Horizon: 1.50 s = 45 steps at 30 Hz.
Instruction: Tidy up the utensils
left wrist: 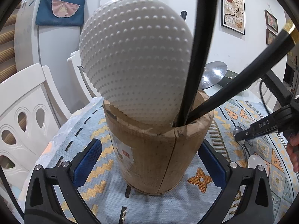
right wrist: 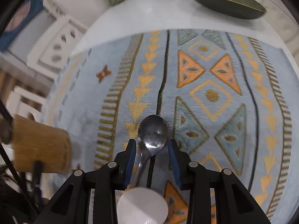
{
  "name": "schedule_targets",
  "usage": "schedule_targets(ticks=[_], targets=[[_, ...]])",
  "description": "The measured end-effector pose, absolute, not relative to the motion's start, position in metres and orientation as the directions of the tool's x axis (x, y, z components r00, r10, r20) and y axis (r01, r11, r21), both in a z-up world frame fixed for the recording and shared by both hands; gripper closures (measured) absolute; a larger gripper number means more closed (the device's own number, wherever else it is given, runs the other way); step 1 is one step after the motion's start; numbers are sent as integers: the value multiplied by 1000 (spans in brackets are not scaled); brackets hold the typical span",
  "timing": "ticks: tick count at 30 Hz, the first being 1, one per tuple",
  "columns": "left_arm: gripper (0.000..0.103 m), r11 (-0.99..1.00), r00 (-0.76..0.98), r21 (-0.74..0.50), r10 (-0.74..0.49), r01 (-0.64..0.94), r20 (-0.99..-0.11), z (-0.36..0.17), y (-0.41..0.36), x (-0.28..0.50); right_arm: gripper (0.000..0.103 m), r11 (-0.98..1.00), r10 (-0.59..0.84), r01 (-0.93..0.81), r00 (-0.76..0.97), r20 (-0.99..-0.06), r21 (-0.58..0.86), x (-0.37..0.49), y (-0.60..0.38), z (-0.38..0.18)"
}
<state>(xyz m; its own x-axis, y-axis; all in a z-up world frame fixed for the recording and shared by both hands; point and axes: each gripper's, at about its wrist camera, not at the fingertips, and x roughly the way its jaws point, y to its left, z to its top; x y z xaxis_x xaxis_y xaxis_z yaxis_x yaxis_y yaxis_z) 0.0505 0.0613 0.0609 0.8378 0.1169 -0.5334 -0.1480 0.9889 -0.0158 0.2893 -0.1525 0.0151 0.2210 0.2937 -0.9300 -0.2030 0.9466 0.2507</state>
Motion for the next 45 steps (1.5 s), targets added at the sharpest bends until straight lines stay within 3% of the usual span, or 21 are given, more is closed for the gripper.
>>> schedule_targets(ticks=[6, 7, 8, 10, 15, 25, 37, 45], targets=[[0, 989, 830, -22, 109, -145, -547, 59, 65, 55, 71, 949, 211, -284, 263, -942, 133, 290, -140, 14], [0, 989, 829, -23, 108, -144, -549, 59, 67, 57, 77, 948, 208, -293, 262, -942, 127, 289, -139, 16], [0, 989, 828, -23, 108, -144, -550, 59, 67, 58, 92, 946, 217, -293, 266, -939, 136, 288, -140, 18], [0, 989, 826, -23, 107, -144, -553, 58, 68, 59, 99, 939, 269, -280, 245, -931, 198, 289, -141, 25], [0, 989, 824, -22, 108, -145, -556, 57, 71, 61, 100, 903, 358, -313, 167, -919, 295, 282, -134, 34], [0, 990, 824, -29, 101, -141, -557, 57, 71, 60, 99, 887, 329, -359, 45, -943, 292, 288, -99, 13], [0, 990, 826, -22, 106, -142, -553, 58, 72, 58, 99, 887, 410, -248, 34, -911, 390, 303, -105, 2], [0, 989, 832, -15, 114, -145, -542, 61, 66, 54, 99, 891, 382, -278, 34, -924, 358, 300, -95, 4]])
